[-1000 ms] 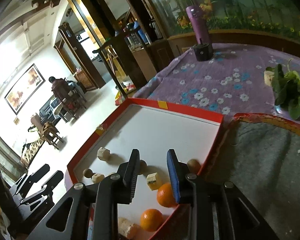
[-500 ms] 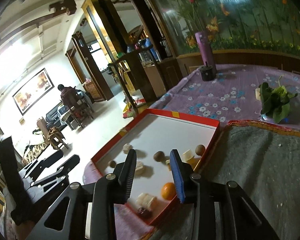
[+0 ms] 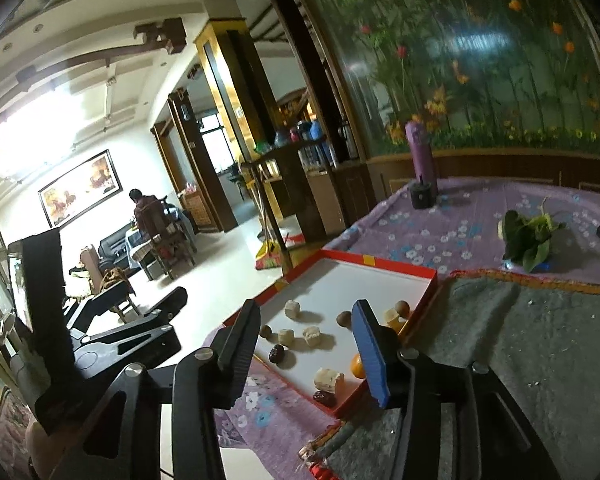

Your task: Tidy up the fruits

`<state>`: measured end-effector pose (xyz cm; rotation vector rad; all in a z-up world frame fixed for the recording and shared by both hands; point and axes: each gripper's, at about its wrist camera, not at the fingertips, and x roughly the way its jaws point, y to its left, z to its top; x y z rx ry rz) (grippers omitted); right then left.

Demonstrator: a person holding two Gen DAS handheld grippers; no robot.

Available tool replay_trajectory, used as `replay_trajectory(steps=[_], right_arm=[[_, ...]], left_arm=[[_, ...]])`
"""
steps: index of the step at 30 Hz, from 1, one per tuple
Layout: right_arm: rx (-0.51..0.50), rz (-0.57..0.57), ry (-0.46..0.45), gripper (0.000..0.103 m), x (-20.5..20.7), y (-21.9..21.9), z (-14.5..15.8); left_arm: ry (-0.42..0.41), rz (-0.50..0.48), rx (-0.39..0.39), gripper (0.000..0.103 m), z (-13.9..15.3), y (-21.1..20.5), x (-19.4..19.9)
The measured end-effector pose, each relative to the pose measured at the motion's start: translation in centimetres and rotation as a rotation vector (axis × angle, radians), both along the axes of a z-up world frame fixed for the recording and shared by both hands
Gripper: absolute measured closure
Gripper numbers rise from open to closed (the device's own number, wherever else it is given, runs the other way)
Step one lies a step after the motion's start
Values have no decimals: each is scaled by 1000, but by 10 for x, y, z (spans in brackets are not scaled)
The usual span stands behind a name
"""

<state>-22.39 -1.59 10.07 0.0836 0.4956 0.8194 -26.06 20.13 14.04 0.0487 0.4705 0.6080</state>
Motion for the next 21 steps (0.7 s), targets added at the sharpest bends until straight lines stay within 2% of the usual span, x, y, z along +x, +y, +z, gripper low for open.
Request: replay_trajectory(steps=[4,21], right_arm=[[5,-19,-45,55,-8,-7,5],[16,-9,-38,55,-9,-11,5]], left_arm=[[-4,17,-1,17,5,-5,-2],[-20,20,-11,16,13,-14,-10]])
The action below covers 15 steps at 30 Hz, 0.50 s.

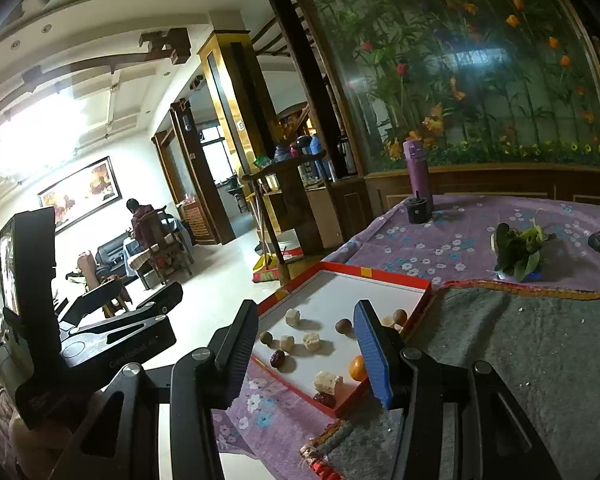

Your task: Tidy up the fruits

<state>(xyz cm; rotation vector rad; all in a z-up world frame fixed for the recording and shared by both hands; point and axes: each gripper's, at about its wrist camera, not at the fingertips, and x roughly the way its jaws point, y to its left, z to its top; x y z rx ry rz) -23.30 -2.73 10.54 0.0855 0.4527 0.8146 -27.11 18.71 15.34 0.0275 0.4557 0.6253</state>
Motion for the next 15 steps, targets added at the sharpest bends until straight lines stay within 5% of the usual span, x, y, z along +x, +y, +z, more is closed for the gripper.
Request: replay_trajectory(steps=[15], right_arm=[[-14,-9,-29,55,-6,6,6]], left_arm=[[0,-4,-1,16,0,-1,0]])
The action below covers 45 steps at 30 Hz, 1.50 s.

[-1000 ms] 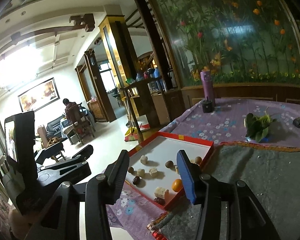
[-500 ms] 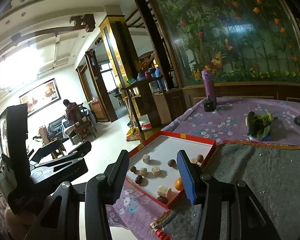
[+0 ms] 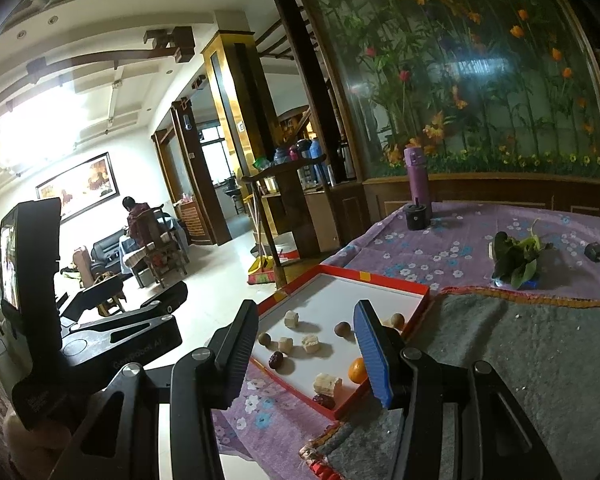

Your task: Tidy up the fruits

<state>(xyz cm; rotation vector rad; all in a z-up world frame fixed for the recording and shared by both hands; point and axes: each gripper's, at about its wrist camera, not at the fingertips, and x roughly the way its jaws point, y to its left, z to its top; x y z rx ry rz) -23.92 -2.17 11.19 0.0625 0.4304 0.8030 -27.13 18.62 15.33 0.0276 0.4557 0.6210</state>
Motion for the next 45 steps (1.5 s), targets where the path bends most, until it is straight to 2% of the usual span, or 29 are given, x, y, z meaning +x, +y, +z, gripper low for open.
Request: replay_trajectory(steps=[25,32,37,43,45], right_arm=[[-18,5,-13,55,-1,7,4],[-11,3,-3,55,2,9,1],[-7,-20,-19,55,8,7,-2],[10,-57,-14,55,23,-2,-4],[12,-59,-1,55,27,-3,-7]], left_arm=[[-2,-9,-6,16,0,1,-2],[-18,-86,-82,16,0,7,-5],[-1,-78,-81,15,1,9,-9],[18,-123,-220,11,-1,24,-16],[-1,-150,-221,11,-2,28,-21]])
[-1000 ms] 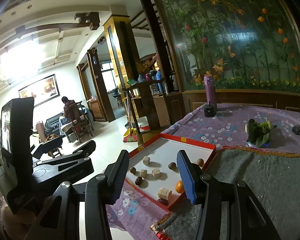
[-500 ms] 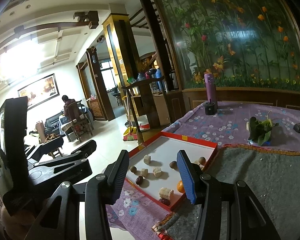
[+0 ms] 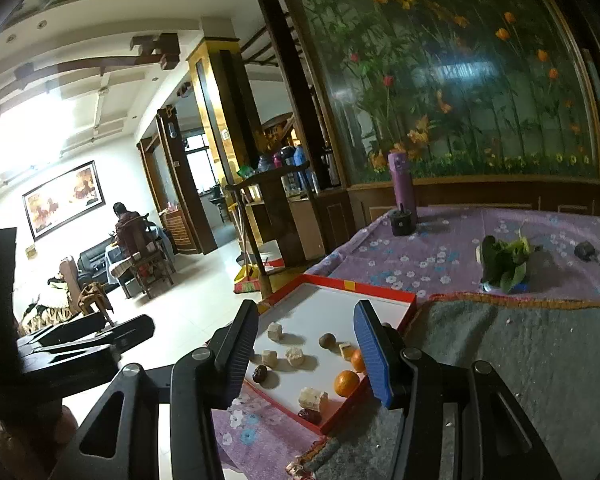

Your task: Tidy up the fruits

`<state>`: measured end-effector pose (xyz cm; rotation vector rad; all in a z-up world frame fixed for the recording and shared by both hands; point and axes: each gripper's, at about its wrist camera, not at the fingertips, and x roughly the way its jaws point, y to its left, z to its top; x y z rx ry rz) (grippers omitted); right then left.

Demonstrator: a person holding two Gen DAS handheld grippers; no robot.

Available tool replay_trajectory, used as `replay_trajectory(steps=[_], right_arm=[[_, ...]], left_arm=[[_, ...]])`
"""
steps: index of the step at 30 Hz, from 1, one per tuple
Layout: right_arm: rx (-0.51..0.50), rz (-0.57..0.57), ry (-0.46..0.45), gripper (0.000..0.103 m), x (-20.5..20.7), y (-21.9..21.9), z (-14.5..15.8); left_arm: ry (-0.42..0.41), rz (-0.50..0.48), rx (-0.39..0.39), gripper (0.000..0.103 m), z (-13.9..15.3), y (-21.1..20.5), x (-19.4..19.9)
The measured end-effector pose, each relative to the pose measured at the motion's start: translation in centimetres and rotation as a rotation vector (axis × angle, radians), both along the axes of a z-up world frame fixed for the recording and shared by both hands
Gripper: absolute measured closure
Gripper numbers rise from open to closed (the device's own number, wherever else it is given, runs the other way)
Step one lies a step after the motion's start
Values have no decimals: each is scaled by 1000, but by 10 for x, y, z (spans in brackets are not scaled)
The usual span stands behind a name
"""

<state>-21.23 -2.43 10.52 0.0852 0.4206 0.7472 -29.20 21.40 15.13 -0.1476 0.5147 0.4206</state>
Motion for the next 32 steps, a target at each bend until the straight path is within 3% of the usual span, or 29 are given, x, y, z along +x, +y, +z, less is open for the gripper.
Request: replay_trajectory(steps=[3,8,11,16,19,32], right_arm=[[12,5,22,55,5,0,-4],[0,21,20,55,3,9,-8],[-12,34,15,55,2,15,-12],[-25,53,22,55,1,26,-17],[-28,60,25,55,3,32,-18],[-42,79,32,55,9,56,-22]], left_arm=[[-41,18,32,11,-1,6,-5],[33,117,42,11,-6,22,2],[55,173,92,11,-11,23,7],[80,192,99,11,-20,27,14],[82,243,151,11,-24,27,18],[68,184,156,11,-31,25,31]])
